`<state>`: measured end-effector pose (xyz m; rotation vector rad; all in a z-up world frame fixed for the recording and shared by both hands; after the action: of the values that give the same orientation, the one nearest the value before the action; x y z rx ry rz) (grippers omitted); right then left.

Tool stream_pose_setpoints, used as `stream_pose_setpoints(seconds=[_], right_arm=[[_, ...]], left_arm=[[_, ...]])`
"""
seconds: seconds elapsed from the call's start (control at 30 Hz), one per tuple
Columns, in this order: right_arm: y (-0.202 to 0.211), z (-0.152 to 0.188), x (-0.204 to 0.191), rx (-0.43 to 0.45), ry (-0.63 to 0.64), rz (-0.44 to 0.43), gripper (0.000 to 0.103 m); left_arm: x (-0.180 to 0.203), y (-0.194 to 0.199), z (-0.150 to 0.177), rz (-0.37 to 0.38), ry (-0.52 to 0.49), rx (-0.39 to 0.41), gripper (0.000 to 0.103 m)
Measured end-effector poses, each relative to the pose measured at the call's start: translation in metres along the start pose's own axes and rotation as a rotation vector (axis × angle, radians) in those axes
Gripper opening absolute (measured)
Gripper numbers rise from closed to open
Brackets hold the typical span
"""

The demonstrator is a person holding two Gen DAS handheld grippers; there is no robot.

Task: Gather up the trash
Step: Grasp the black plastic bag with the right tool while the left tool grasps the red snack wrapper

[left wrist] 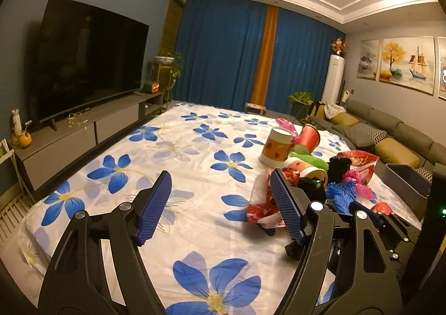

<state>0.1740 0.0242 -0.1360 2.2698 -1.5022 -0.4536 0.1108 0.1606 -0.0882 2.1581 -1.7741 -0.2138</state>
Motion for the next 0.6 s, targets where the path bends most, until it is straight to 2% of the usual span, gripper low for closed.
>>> stream_pose_setpoints(seconds=[0.13, 0.27, 0.4, 0.6], right_arm=[[-0.012, 0.008, -0.001, -0.059, 0.013, -0.003, 0.033], [-0.016, 0.014, 0.001, -0.080, 0.015, -0.008, 0.011], [-0.014, 0.013, 0.004, -0.072, 0.015, -0.012, 0.005], [0.014, -0.011, 0.007, 0.036, 0.011, -0.014, 0.003]], left_arm=[[0.004, -0.005, 0.002, 0.031, 0.008, -0.016, 0.071], [0.007, -0.009, 0.004, 0.048, 0.004, -0.023, 0.071], [0.010, -0.014, 0.008, 0.062, 0.005, -0.038, 0.070], [0.020, -0.023, 0.013, 0.077, -0.011, -0.059, 0.070]])
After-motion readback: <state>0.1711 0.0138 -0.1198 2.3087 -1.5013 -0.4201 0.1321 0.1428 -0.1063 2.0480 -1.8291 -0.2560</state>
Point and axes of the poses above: each gripper's, at about its wrist camera, not at the fingertips, and y roughly against the way its jaws point, x to its right, z to its underside, the point moved 10 cm from there along -y, roughly the way its jaws point, and after that the axes turned 4 degrees about -y, right-handed, at the moved point
